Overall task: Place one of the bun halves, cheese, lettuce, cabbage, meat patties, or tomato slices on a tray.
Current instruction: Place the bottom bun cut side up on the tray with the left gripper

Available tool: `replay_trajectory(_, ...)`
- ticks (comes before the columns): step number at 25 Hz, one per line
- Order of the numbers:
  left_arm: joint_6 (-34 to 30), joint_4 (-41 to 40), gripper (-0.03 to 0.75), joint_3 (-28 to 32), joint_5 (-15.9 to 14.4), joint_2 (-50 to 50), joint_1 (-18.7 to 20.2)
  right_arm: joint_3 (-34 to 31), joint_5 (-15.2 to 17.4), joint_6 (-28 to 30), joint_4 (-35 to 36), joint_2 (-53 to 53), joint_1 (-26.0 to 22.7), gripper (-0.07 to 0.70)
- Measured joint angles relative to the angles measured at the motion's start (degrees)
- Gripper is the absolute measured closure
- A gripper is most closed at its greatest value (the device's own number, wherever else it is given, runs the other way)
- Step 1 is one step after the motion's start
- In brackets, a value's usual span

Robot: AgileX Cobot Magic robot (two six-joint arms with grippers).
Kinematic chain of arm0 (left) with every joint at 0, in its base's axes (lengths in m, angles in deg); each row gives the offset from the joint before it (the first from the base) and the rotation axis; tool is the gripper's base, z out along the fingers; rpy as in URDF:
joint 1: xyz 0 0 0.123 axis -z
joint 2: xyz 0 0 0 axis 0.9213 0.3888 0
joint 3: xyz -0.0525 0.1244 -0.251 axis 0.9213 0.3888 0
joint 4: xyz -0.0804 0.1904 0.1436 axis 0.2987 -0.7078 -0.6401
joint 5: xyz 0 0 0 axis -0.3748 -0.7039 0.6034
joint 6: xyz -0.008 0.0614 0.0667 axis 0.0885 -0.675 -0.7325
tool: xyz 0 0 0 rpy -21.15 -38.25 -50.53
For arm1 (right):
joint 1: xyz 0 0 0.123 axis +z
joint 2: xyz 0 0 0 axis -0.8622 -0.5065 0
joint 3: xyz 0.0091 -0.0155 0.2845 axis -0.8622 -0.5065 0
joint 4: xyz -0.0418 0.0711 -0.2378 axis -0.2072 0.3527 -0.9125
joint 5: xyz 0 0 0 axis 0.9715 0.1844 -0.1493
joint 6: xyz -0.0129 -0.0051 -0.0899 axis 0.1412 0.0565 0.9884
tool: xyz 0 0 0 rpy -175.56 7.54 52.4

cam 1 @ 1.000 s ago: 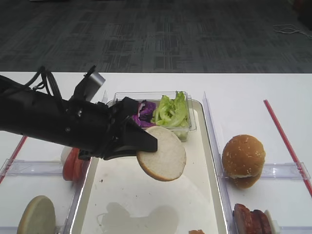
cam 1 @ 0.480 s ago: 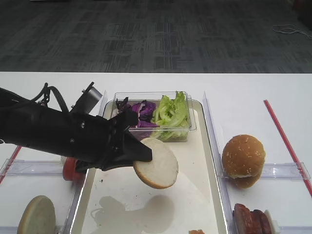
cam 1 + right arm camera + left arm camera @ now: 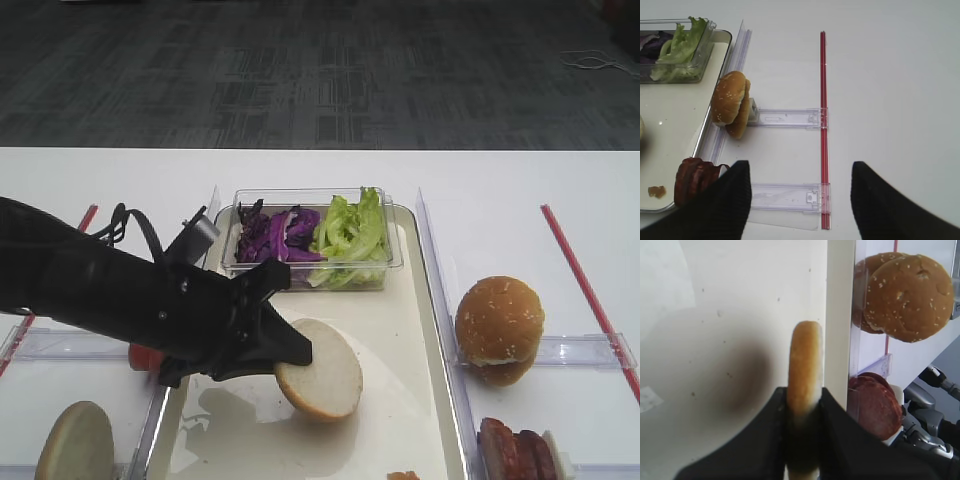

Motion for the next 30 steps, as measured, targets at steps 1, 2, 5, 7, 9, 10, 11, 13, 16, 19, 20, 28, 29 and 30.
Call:
replay_trajectory(1, 0.0, 0.0, 0.611, 0.0, 0.0, 0.41, 0.0, 0.0, 0.0, 0.0, 0.0, 0.0, 0.0, 0.178)
replay_trajectory(2, 0.0, 0.0, 0.611, 0.0, -0.05, 0.52, 0.0, 0.0, 0.0, 0.0, 0.0, 0.0, 0.0, 0.178)
replay_trajectory(5, 0.0, 0.0, 0.611, 0.0, -0.14, 1.0, 0.0, 0.0, 0.0, 0.0, 0.0, 0.0, 0.0, 0.178)
replay_trajectory(7, 0.0, -0.22, 0.611, 0.24, -0.14, 1.0, 0.0, 0.0, 0.0, 0.0, 0.0, 0.0, 0.0, 0.178)
replay_trajectory(9, 0.0, -0.89, 0.611, 0.4, -0.03, 1.0, 0.0, 0.0, 0.0, 0.0, 0.0, 0.0, 0.0, 0.178)
replay_trajectory(10, 0.0, -1.32, 0.611, 0.49, 0.2, 1.0, 0.0, 0.0, 0.0, 0.0, 0.0, 0.0, 0.0, 0.178)
replay_trajectory(11, 0.0, -1.79, 0.611, 0.49, 0.51, 1.0, 0.0, 0.0, 0.0, 0.0, 0.0, 0.0, 0.0, 0.178)
replay_trajectory(13, 0.0, -2.43, 0.611, 0.49, 1.34, 1.0, 0.0, 0.0, 0.0, 0.0, 0.0, 0.0, 0.0, 0.178)
replay_trajectory(16, 0.0, -3.29, 0.611, 0.49, 1.89, 1.0, 0.0, 0.0, 0.0, 0.0, 0.0, 0.0, 0.0, 0.178)
replay_trajectory(19, 0.0, -3.39, 0.611, 0.49, 2.53, 1.0, 0.0, 0.0, 0.0, 0.0, 0.0, 0.0, 0.0, 0.178)
replay_trajectory(20, 0.0, -3.39, 0.611, 0.49, 2.83, 1.0, 0.0, 0.0, 0.0, 0.0, 0.0, 0.0, 0.0, 0.178)
replay_trajectory(28, 0.0, -4.65, 0.611, 0.49, 4.41, 1.0, 0.69, 0.0, 0.0, 0.0, 0.0, 0.0, 0.0, 0.178)
replay_trajectory(29, 0.0, -4.65, 0.611, 0.49, 4.49, 1.0, 0.82, 0.0, 0.0, 0.0, 0.0, 0.0, 0.0, 0.178)
replay_trajectory(30, 0.0, -4.65, 0.611, 0.49, 4.49, 1.0, 0.98, 0.0, 0.0, 0.0, 0.0, 0.0, 0.0, 0.178)
